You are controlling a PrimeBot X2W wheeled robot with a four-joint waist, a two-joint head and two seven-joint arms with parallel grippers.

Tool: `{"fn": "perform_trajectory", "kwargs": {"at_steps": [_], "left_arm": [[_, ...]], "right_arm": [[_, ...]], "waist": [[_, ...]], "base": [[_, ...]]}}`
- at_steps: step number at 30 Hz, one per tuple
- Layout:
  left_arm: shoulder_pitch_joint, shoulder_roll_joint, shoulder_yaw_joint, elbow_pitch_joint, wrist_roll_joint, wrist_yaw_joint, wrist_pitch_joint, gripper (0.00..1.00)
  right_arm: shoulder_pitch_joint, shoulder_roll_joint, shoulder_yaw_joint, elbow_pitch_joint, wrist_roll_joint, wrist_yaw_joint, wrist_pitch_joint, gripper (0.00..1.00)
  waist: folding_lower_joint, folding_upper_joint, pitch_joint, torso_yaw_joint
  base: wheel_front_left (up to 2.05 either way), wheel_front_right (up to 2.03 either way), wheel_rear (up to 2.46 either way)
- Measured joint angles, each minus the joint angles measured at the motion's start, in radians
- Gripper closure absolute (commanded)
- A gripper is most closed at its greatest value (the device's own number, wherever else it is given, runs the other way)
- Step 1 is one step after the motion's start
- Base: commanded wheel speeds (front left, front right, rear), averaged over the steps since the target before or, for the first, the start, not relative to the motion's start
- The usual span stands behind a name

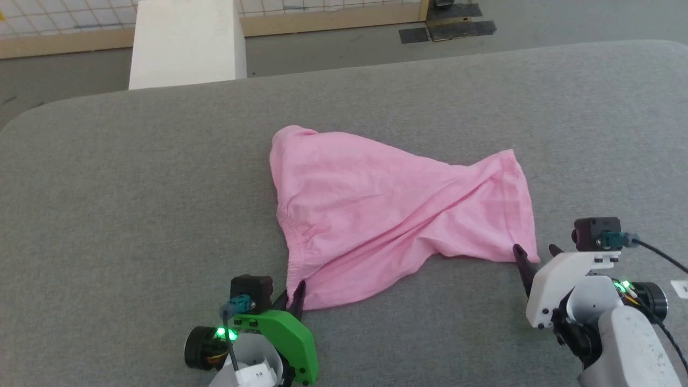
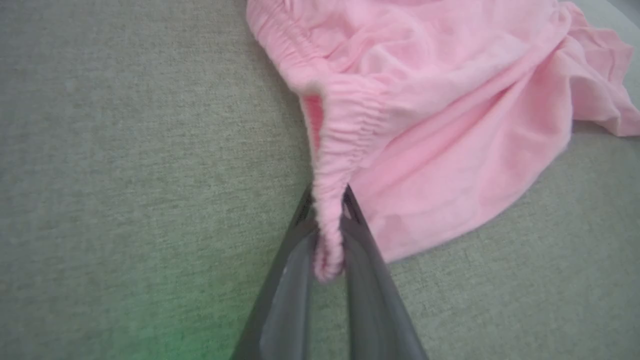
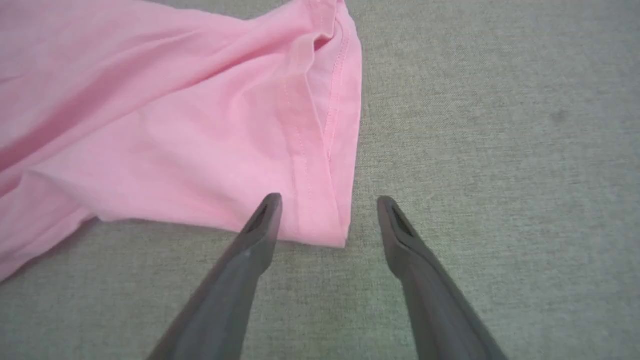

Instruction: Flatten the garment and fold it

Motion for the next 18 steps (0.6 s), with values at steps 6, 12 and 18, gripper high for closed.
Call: {"fn": "perform_trajectory", "kwargs": {"at_steps": [6, 12, 18], "left_arm": [[-0.015, -0.010, -0.012, 0.003, 0.000, 0.000, -0.024, 1.00], [-0.017, -0.016, -0.022, 0.017, -0.014, -0.001, -0.042, 1.00], [-0.009, -0.015, 0.008, -0.056, -0.074, -0.015, -0.048, 1.00]], "right_arm": [[-0.059, 0.000, -0.050, 0.056, -0.025, 0.000, 0.162, 0.13], [-0.058, -0.004, -0.048, 0.020, -0.021, 0.000, 0.260, 1.00], [0.029, 0.001, -0.041, -0.122, 0.035, 0.000, 0.282, 1.00]], "waist": [[0.0000, 0.0000, 0.021, 0.038], [0.0000, 0.0000, 0.022, 0.057], [0.0000, 0.0000, -0.012, 0.045]], "base": [[0.00, 0.00, 0.00], [0.00, 0.00, 0.00], [0.00, 0.00, 0.00]]}}
